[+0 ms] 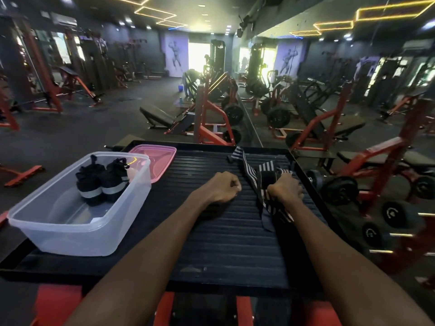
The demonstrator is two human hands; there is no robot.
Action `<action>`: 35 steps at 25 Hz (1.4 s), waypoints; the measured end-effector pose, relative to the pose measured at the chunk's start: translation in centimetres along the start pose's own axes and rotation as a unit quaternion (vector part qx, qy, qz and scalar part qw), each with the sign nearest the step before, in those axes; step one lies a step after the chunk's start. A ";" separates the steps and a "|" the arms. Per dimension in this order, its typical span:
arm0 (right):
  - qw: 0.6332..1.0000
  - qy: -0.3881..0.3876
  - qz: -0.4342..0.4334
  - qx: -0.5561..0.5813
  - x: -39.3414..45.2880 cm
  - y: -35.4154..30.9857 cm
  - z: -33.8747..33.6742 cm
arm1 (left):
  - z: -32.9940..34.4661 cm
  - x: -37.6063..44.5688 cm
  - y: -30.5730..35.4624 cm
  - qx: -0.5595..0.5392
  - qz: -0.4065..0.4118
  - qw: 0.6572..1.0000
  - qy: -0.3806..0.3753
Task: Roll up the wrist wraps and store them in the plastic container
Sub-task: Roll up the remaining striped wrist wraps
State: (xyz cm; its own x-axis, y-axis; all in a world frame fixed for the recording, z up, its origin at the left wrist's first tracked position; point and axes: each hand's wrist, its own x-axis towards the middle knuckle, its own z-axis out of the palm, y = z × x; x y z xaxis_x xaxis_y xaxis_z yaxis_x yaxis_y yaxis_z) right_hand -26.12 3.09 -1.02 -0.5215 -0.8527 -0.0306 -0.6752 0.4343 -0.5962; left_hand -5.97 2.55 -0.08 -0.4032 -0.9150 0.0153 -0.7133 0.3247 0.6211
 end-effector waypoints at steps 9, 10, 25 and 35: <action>0.997 -0.058 0.011 0.049 0.6 0.4 1.3 | 2.7 1.1 1.0 -0.082 -0.050 0.995 -0.002; 0.997 -0.067 0.009 0.046 0.5 0.3 1.3 | 2.9 1.2 1.1 -0.120 -0.074 0.990 0.004; 0.940 -0.325 -0.096 0.031 -3.4 -1.8 0.9 | 2.6 2.0 -0.5 -0.098 -0.120 0.985 0.082; 0.905 -0.118 0.023 0.409 -1.0 -2.4 1.8 | 2.7 2.3 -2.5 -0.258 -0.119 0.957 0.059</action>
State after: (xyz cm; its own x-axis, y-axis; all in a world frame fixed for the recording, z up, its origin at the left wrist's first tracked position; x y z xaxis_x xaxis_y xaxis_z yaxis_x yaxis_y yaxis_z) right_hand -23.04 2.38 -1.04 -0.3480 -0.9193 -0.1838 0.0058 0.1939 -0.9810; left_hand -6.69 0.24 -3.74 -0.1754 -0.9788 -0.1058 -0.3874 -0.0302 0.9214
